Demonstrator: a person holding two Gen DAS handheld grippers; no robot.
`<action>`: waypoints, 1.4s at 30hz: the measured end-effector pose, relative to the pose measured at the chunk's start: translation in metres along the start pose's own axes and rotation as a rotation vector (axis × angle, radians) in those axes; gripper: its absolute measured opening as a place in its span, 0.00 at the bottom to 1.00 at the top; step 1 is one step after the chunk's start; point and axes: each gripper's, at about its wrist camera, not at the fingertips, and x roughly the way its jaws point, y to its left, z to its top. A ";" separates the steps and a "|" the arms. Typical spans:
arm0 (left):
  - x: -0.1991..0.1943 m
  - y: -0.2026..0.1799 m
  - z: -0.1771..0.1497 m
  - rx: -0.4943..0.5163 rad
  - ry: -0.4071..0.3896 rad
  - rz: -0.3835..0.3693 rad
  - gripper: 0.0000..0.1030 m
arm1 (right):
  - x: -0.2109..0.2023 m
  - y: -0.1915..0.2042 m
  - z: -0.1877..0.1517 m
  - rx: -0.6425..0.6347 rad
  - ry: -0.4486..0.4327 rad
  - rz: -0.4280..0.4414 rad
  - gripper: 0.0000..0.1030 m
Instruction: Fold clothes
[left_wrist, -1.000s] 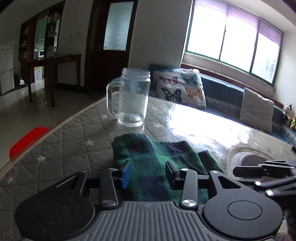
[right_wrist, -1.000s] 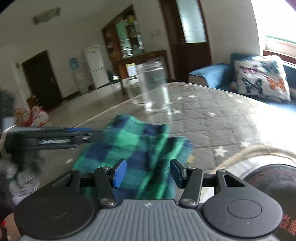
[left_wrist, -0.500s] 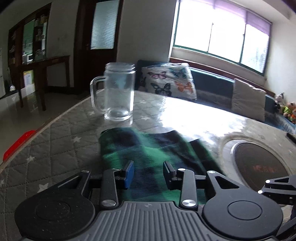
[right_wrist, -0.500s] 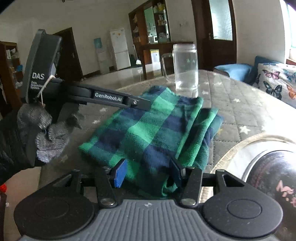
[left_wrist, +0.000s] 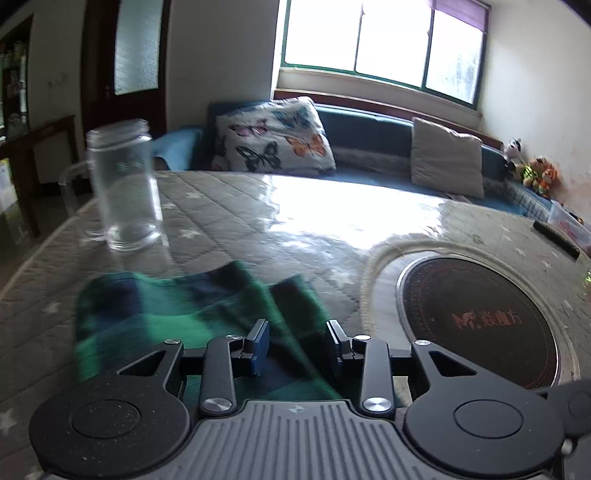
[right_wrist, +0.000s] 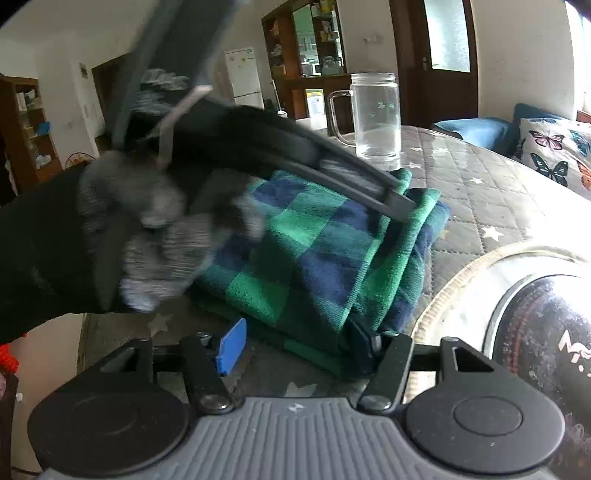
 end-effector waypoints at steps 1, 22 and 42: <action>0.006 -0.001 0.001 0.001 0.009 -0.004 0.32 | 0.000 0.000 0.000 -0.002 -0.002 0.004 0.64; 0.048 -0.012 0.017 -0.001 0.085 -0.042 0.27 | 0.004 0.004 -0.008 -0.034 -0.029 0.083 0.93; -0.054 0.001 -0.001 -0.001 -0.072 0.099 0.83 | -0.026 0.036 -0.028 -0.089 -0.032 -0.009 1.00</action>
